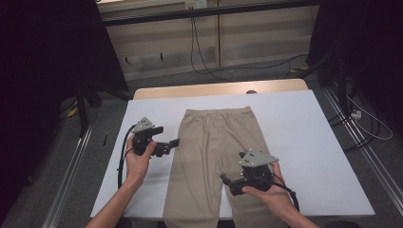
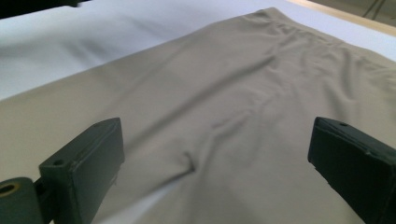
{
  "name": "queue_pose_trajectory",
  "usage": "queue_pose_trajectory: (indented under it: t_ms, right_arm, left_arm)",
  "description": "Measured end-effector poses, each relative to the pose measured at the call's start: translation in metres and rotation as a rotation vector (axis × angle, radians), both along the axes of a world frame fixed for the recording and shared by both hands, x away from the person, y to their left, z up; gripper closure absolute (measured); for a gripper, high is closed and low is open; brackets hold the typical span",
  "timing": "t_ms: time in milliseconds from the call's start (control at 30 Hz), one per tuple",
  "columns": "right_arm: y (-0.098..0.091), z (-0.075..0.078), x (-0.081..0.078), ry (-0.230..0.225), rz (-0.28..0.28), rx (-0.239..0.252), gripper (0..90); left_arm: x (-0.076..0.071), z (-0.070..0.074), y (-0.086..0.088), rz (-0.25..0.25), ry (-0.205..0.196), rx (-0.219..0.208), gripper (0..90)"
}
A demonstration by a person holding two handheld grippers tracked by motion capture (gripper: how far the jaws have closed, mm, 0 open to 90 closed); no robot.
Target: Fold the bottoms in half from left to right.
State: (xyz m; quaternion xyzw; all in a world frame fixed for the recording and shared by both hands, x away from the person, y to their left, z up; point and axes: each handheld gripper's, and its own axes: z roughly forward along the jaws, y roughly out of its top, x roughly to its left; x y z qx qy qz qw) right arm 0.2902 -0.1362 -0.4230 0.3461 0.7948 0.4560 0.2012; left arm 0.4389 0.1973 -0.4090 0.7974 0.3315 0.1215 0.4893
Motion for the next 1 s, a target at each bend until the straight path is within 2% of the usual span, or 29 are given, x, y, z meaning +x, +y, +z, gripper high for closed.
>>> queue_pose_trajectory:
  t_ms: [67, 100, 167, 200, 300, 367, 467, 500, 533, 600, 700, 733, 767, 800, 833, 867, 967, 1000]
  right_arm:
    - [0.009, 0.001, 0.002, 0.017, 0.009, -0.003, 3.7]
    - [0.016, 0.002, 0.003, 0.031, 0.012, -0.005, 4.0]
    - [0.024, 0.004, 0.005, 0.066, 0.037, -0.004, 4.3]
    - [0.03, 0.004, 0.007, 0.085, 0.059, 0.001, 5.9]
    - [0.042, 0.005, 0.008, 0.123, 0.109, 0.008, 16.3]
    - [0.052, 0.005, 0.008, 0.144, 0.132, -0.004, 17.2]
    - [0.068, 0.003, 0.007, 0.14, 0.145, -0.022, 18.4]
    - [0.068, 0.003, 0.007, 0.14, 0.145, -0.022, 18.4]
    - [0.079, 0.001, 0.007, 0.182, 0.153, -0.013, 19.8]
    - [0.088, -0.001, 0.008, 0.204, 0.165, -0.021, 22.0]
    - [0.108, -0.004, 0.01, 0.228, 0.203, -0.077, 26.5]
    - [0.114, -0.005, 0.011, 0.229, 0.215, -0.097, 29.2]
    - [0.12, -0.006, 0.012, 0.234, 0.226, -0.103, 30.1]
    - [0.125, -0.006, 0.013, 0.245, 0.236, -0.101, 30.5]
    - [0.125, -0.006, 0.013, 0.245, 0.236, -0.101, 30.5]
    - [0.136, -0.007, 0.013, 0.253, 0.268, -0.081, 35.7]
    - [0.151, -0.009, 0.014, 0.227, 0.267, -0.092, 41.7]
    - [0.158, -0.011, 0.014, 0.245, 0.269, -0.101, 45.1]
  left_arm:
    - [0.006, 0.001, -0.002, -0.008, -0.006, 0.013, 7.4]
    - [0.015, 0.004, -0.006, -0.008, -0.009, 0.021, 7.4]
    - [0.025, 0.007, -0.011, 0.001, 0.011, 0.008, 7.3]
    - [0.028, 0.008, -0.013, 0.002, 0.015, 0.002, 7.2]
    - [0.038, 0.011, -0.019, -0.009, -0.014, 0.012, 5.3]
    - [0.042, 0.008, -0.022, -0.004, -0.008, 0.01, 5.8]
    - [0.049, 0.001, -0.029, 0.004, -0.012, 0.003, 6.6]
    - [0.049, 0.001, -0.029, 0.004, -0.012, 0.003, 7.4]
    - [0.053, -0.001, -0.03, 0.02, -0.03, 0.014, 7.3]
    - [0.058, -0.001, -0.029, 0.041, -0.029, -0.006, 7.3]
    - [0.062, -0.002, -0.027, 0.056, -0.026, -0.024, 7.0]
    - [0.061, -0.005, -0.025, 0.068, 0.001, -0.039, 6.7]
    - [0.061, -0.005, -0.025, 0.068, 0.001, -0.039, 6.0]
    - [0.059, -0.009, -0.023, 0.057, 0.008, -0.008, 6.1]
    - [0.059, -0.009, -0.023, 0.057, 0.008, -0.008, 6.1]
    - [0.058, -0.01, -0.02, 0.054, 0.001, 0.025, 6.1]
    - [0.058, -0.011, -0.018, 0.068, 0.009, 0.007, 6.1]
    - [0.058, -0.012, -0.017, 0.081, 0.012, 0.002, 6.1]
